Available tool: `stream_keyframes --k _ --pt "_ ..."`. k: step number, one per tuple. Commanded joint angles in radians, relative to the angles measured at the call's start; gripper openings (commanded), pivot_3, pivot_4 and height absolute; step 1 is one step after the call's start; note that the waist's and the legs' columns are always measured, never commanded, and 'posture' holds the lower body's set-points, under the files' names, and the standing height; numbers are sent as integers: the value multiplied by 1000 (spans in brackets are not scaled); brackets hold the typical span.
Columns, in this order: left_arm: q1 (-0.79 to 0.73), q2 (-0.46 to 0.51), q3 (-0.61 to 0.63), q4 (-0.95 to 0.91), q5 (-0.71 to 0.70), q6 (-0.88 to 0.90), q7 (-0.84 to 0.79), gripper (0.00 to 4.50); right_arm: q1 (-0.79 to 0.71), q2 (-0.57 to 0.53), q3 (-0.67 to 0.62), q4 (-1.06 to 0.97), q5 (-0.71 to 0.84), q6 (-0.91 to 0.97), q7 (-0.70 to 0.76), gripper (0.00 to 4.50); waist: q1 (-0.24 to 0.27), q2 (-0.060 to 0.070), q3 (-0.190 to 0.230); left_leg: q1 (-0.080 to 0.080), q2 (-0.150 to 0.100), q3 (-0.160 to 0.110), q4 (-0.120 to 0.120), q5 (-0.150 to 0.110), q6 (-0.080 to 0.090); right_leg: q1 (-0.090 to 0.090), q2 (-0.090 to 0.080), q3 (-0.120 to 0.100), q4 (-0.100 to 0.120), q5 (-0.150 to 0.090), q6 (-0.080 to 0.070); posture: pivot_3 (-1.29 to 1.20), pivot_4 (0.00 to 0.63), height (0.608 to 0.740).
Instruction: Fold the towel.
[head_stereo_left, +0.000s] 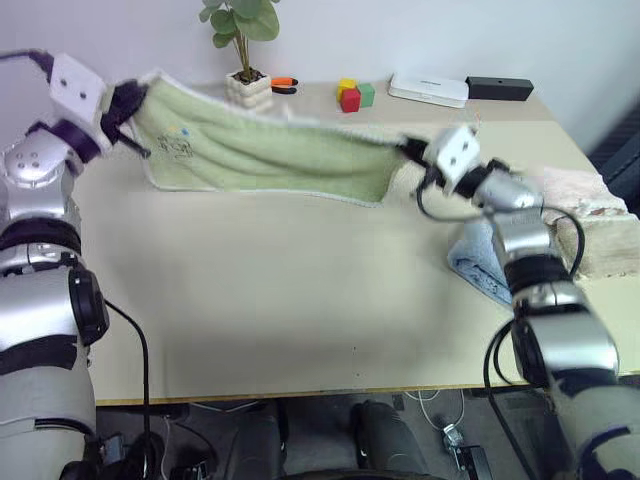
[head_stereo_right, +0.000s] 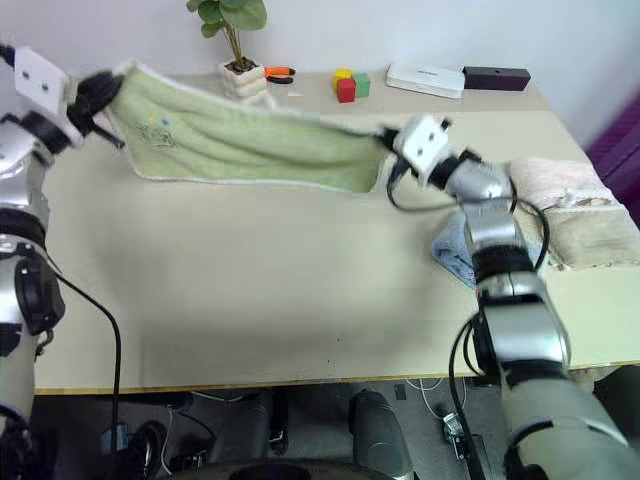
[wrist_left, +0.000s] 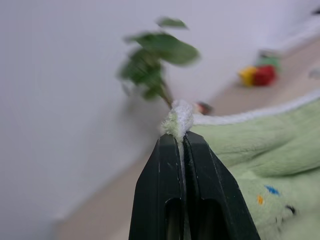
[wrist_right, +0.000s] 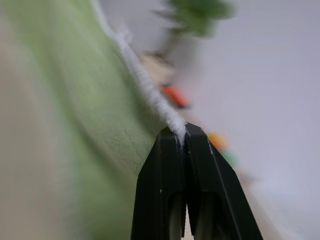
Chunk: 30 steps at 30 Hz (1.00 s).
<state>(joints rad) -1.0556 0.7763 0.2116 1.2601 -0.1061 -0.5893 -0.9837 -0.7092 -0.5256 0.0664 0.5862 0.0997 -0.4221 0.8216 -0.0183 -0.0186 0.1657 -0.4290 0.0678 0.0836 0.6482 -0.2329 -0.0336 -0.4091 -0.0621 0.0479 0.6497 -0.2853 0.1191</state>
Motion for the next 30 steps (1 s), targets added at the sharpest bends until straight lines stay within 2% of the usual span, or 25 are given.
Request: stream_keyframes --k 1,6,8,12,17,21,26,30 --pt "92 39 75 -100 -137 1 -258 0 153 -81 -33 -318 157 182 131 49 1 0 0 0 0 0 0 0 0 0 0 0 0 0 0 0 150 735" --pt "296 79 114 -234 -242 83 -494 0 290 -168 -91 -500 244 329 186 49 0 0 0 1 1 0 1 -3 4 0 0 0 2 0 0 0 150 735" --pt "382 95 125 -285 -263 97 -536 0 336 -192 -104 -543 260 339 216 49 0 0 0 2 1 0 0 -3 5 1 0 0 2 0 0 0 150 735" --pt "517 114 136 -343 -273 96 -554 0 422 -237 -123 -596 306 366 300 49 8 0 0 3 1 -1 1 -3 5 1 0 0 2 0 -1 0 150 735" --pt "635 134 172 -360 -297 124 -545 0 526 -308 -179 -690 435 520 383 49 11 0 0 2 1 -1 2 -3 5 2 -1 0 2 0 -1 0 150 735" --pt "709 140 208 -361 -316 134 -520 0 666 -381 -240 -824 554 671 448 49 10 -1 -1 3 1 -1 1 -3 6 2 -1 0 1 0 -1 0 150 735" --pt "774 147 228 -391 -347 182 -546 0 782 -428 -278 -875 537 702 477 49 9 -2 -2 3 1 -2 1 -4 6 3 -1 -1 1 0 -2 0 150 735" --pt "770 127 231 -407 -353 197 -526 0 752 -392 -260 -865 515 694 429 49 8 -3 -2 3 1 -2 1 -4 6 3 -1 -1 1 -1 -4 0 150 735"
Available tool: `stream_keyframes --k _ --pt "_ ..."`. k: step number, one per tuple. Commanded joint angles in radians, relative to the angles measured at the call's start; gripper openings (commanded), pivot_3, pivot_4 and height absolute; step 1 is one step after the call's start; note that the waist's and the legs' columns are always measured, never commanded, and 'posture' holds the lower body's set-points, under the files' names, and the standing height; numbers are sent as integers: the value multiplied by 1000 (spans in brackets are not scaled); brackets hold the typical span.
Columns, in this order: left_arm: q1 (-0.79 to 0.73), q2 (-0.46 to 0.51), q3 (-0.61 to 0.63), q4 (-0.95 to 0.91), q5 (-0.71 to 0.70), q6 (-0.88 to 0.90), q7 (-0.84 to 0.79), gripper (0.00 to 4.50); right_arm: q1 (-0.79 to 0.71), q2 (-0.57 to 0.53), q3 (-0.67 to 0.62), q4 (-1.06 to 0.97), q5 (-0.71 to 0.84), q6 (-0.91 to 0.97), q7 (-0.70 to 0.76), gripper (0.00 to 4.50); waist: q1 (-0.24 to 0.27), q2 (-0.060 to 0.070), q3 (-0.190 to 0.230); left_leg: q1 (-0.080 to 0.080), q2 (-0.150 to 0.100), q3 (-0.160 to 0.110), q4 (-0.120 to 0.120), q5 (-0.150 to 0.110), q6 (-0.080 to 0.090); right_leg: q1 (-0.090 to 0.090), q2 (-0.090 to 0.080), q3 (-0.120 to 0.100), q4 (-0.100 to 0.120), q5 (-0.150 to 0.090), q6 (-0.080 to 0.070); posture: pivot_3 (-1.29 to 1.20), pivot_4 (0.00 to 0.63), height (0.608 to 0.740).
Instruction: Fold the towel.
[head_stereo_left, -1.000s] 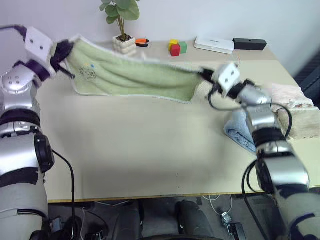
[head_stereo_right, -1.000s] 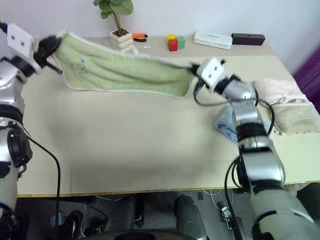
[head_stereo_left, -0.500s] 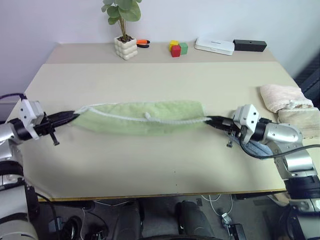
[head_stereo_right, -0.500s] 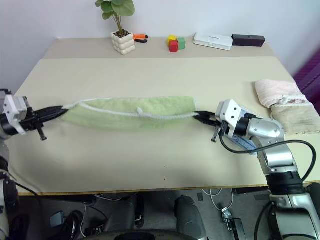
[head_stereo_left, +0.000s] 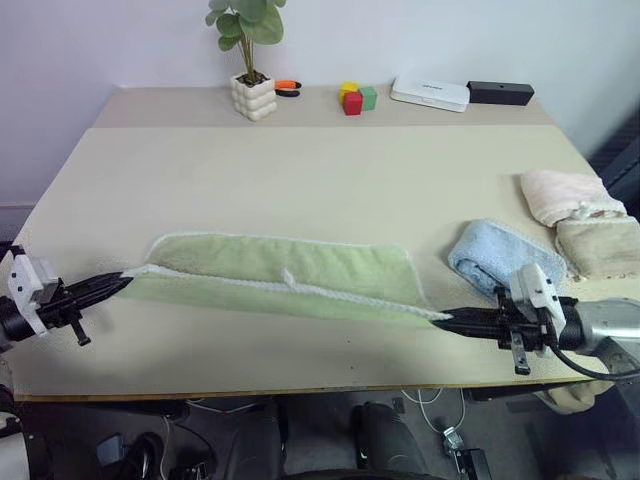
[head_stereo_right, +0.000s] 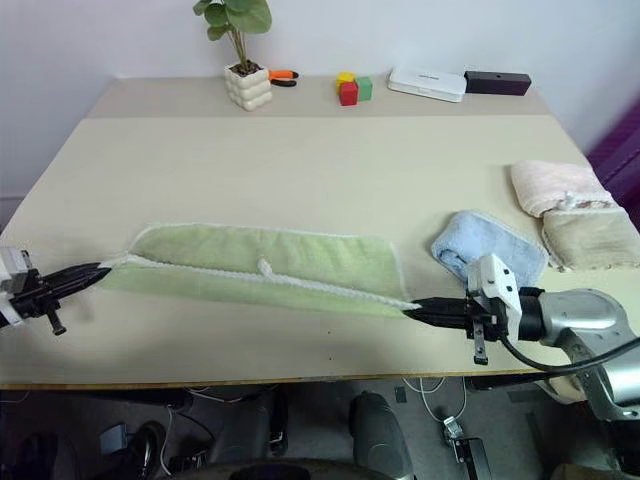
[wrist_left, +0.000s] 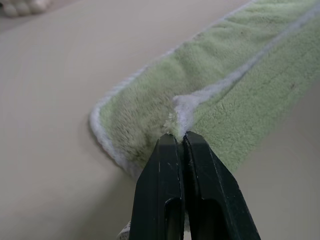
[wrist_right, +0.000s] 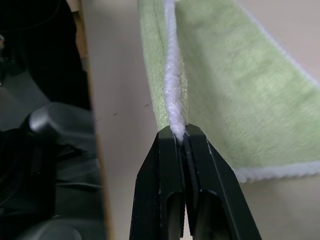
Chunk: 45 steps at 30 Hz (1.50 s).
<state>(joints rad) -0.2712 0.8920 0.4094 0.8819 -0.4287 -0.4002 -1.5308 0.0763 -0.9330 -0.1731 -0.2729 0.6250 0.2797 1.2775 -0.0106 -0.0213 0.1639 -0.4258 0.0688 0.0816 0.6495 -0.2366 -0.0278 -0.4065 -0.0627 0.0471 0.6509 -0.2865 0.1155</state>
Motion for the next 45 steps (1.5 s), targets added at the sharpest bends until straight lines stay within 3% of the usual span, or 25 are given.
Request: stream_keyframes --k 1,13,22,45 --pt "-27 5 29 -33 -32 21 25 0 -61 33 -7 20 -40 -32 -48 49 0 0 0 0 0 0 0 0 0 0 0 0 0 0 0 0 150 735" --pt "-257 -54 -31 48 38 19 160 0 -298 177 92 321 -281 -261 -153 49 0 -1 -1 0 -1 0 1 0 0 0 1 -1 0 1 2 0 150 735" --pt "-320 -91 -57 156 97 -25 237 0 -424 228 138 485 -397 -362 -222 49 0 -1 -1 0 0 0 0 0 0 0 1 -1 0 1 2 0 150 735" --pt "-326 -130 -72 216 148 -52 383 0 -458 259 186 585 -474 -425 -270 49 0 -1 -1 0 0 0 1 0 0 0 1 -1 0 1 3 0 150 735"
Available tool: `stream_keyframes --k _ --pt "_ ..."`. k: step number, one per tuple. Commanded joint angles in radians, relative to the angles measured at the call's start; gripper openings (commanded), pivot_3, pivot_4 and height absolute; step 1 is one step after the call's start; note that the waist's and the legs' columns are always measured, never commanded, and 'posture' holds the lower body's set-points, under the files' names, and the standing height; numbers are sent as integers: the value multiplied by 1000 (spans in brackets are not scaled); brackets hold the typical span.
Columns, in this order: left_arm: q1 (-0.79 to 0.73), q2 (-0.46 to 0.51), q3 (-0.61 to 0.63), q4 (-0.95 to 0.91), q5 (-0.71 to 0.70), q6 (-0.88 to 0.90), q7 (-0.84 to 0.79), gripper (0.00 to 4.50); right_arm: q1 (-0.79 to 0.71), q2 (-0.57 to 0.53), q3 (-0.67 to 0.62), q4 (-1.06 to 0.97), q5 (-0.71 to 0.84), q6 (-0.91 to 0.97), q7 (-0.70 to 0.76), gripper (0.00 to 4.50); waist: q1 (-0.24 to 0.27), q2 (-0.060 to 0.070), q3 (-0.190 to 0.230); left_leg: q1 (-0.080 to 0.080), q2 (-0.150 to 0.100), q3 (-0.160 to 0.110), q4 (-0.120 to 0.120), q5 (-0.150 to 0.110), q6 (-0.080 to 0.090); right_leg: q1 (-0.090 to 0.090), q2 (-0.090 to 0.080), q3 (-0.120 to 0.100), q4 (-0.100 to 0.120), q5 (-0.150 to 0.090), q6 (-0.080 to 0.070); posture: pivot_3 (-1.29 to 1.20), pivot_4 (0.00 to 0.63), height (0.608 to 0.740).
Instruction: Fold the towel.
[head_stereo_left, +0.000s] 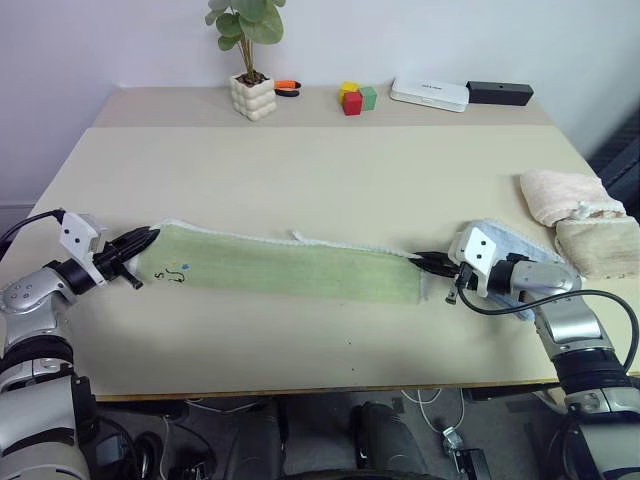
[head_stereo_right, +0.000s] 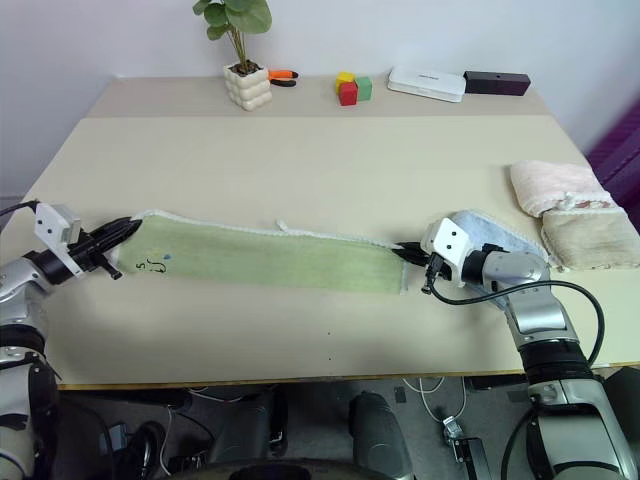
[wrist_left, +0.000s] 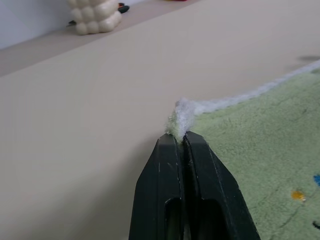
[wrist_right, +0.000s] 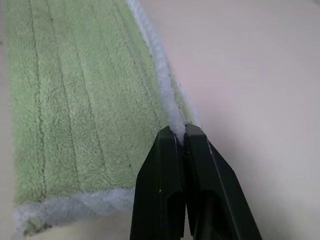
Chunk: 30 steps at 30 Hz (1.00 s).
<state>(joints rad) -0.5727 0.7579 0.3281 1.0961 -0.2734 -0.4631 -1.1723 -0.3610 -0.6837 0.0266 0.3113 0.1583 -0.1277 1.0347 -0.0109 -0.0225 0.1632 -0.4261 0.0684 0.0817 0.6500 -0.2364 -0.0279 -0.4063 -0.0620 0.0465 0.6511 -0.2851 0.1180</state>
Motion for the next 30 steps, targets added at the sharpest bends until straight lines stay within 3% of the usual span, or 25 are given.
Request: stream_keyframes --k 1,6,8,11,16,18,22,23,26,30 --pt "-27 3 10 4 -8 23 27 0 -24 13 -15 4 -6 -12 -32 49 0 0 0 0 0 0 0 0 0 0 0 0 0 0 0 0 150 735" --pt "-24 5 9 18 -17 134 -3 0 -28 17 -20 1 20 32 -19 49 -1 0 0 0 0 0 0 0 0 0 0 0 0 0 0 0 150 735" --pt "-27 4 25 23 -39 214 -16 641 -29 16 -20 3 21 51 -19 0 -2 0 0 0 0 0 0 0 0 0 0 0 0 0 0 0 150 735" --pt "-20 5 34 4 -49 238 -18 1963 -27 17 -18 -3 21 55 -23 938 0 0 0 0 0 0 0 0 0 0 0 0 0 0 0 0 150 735" --pt "-7 17 47 -15 -57 253 -21 4473 -45 15 -20 13 -3 49 -57 3340 -1 0 0 0 0 0 0 0 0 0 0 0 0 0 0 0 150 735" --pt "-9 33 61 -19 -67 277 -14 4500 -50 9 -36 11 20 89 -54 4370 -2 0 0 0 0 0 0 0 0 0 0 0 0 0 0 0 150 735" --pt "-10 66 94 -34 -101 360 -10 4500 -53 13 -90 -36 94 158 -60 4442 -1 0 0 0 0 0 0 0 0 0 0 0 0 0 0 0 150 735" --pt "-5 74 107 -51 -117 383 -12 4246 -54 16 -106 -55 110 175 -69 4481 -1 0 0 0 0 0 0 0 0 0 0 0 0 0 0 0 150 735" --pt "3 74 148 -113 -168 445 -1 3195 -61 29 -147 -100 155 224 -102 3578 -1 0 0 0 0 0 0 0 0 0 0 0 0 0 0 0 150 735" --pt "15 25 164 -287 -232 533 44 1112 -77 96 -202 -230 251 348 -210 1567 0 0 0 0 0 -1 0 0 0 0 0 0 1 0 0 0 150 735"
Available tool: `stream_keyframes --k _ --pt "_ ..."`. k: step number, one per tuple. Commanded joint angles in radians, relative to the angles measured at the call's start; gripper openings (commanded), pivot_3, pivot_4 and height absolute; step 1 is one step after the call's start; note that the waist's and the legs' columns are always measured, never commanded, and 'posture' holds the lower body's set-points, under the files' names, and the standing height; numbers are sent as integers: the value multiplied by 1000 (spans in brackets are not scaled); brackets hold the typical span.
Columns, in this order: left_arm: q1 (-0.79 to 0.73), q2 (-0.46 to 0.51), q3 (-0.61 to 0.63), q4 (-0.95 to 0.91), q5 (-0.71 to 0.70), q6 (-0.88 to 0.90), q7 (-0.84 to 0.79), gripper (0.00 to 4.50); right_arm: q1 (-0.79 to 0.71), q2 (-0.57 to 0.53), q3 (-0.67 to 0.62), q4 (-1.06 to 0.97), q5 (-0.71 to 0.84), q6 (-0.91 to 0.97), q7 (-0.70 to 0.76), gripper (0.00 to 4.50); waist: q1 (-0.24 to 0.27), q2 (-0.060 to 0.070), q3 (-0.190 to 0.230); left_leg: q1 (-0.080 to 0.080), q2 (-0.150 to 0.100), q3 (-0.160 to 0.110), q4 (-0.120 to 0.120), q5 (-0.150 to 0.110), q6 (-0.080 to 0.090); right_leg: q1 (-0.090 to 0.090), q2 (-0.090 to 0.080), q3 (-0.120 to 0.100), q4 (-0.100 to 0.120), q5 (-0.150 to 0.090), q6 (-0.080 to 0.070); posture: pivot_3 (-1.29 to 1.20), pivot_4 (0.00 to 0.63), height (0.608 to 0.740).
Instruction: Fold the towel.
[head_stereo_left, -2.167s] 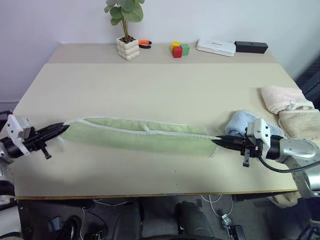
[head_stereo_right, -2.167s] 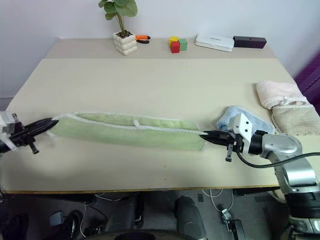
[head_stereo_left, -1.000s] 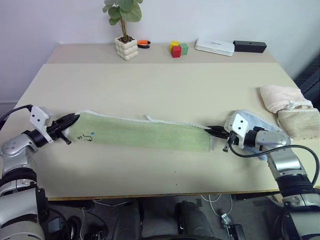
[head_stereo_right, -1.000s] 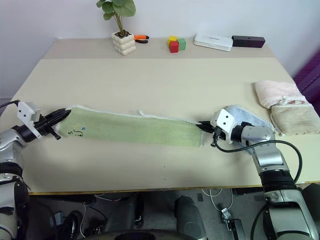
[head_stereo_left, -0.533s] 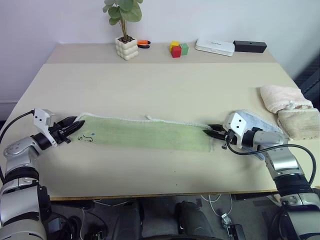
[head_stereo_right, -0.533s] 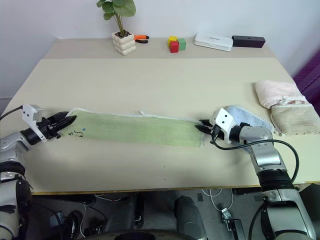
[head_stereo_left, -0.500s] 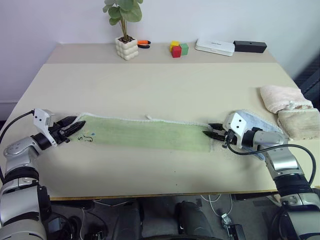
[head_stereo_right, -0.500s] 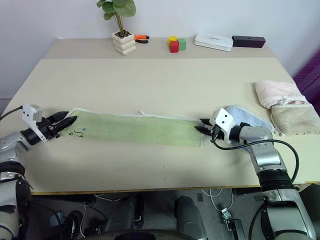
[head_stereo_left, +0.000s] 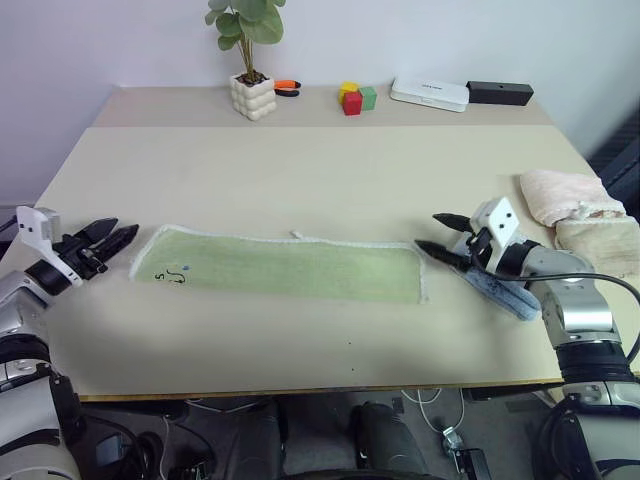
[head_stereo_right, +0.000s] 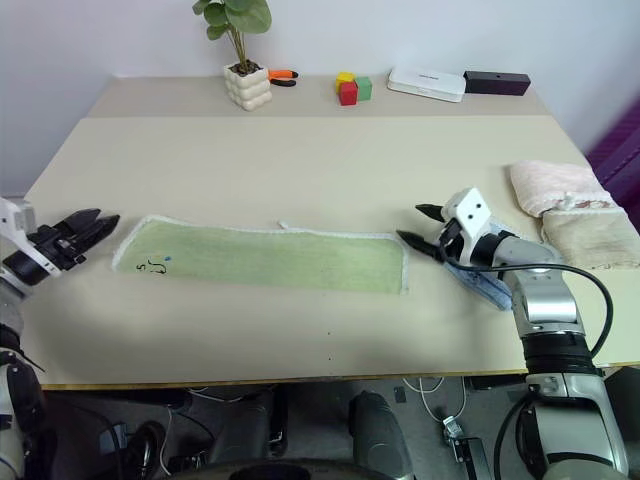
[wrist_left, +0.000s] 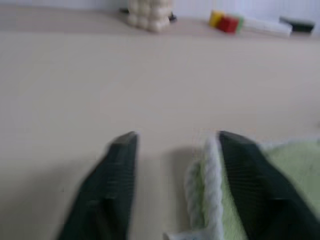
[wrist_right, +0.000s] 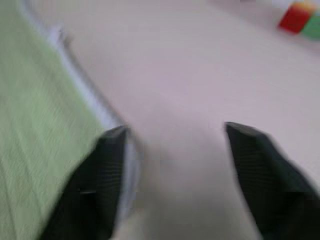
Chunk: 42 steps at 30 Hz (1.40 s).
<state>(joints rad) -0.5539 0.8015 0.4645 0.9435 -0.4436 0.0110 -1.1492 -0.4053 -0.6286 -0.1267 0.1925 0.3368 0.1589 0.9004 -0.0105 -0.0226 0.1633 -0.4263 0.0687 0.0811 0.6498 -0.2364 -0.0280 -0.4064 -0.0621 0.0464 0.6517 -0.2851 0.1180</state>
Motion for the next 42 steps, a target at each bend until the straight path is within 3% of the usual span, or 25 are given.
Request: stream_keyframes --k 1,2,3,10,15,24,32,36,41,42 --pt "18 -50 12 -225 -85 84 12 570 -24 91 -42 -169 98 96 -124 1082 0 0 0 0 0 0 0 0 0 0 0 0 0 0 0 0 150 735" --pt "41 -85 -6 -316 -108 122 16 111 -9 155 -27 -228 129 131 -176 571 -1 0 0 0 0 0 0 0 0 0 0 0 0 0 0 0 150 735" --pt "59 -119 -21 -392 -132 163 28 0 9 214 -9 -275 150 159 -219 48 -1 0 0 0 0 0 0 0 0 0 0 0 0 0 0 0 150 735" --pt "168 -372 -107 -723 -190 316 235 0 120 401 155 -318 3 143 -388 48 0 0 0 -1 -1 -1 1 0 0 0 -1 1 0 0 0 0 150 735" --pt "180 -461 -156 -680 -101 271 376 0 154 450 179 -225 -125 97 -530 48 -1 0 -1 0 -1 -2 1 0 0 1 0 0 1 0 0 0 150 735" --pt "158 -360 -115 -488 -56 213 405 0 176 421 100 -156 -183 91 -636 48 -3 0 -1 0 -1 -2 0 0 0 0 0 0 0 0 0 0 150 735" --pt "131 -283 -69 -398 -84 218 368 0 189 389 80 -210 -146 95 -575 48 -2 0 -1 0 -1 -2 -1 0 0 1 0 0 -1 0 0 0 150 735" --pt "166 -252 -88 -430 -98 267 282 0 167 395 41 -264 -57 166 -533 1322 -4 0 -1 0 -1 -2 -1 0 0 1 0 0 -1 0 0 0 150 735" --pt "180 -250 -107 -496 -97 269 241 2371 144 375 -41 -361 104 323 -506 3914 -1 0 -1 0 -1 -2 -1 0 0 1 0 0 -1 0 0 0 150 735" --pt "175 -243 -114 -504 -87 250 224 2903 149 371 -76 -405 206 398 -487 4444 0 0 -1 0 -1 -2 -1 0 0 1 0 0 -1 0 0 0 150 735"
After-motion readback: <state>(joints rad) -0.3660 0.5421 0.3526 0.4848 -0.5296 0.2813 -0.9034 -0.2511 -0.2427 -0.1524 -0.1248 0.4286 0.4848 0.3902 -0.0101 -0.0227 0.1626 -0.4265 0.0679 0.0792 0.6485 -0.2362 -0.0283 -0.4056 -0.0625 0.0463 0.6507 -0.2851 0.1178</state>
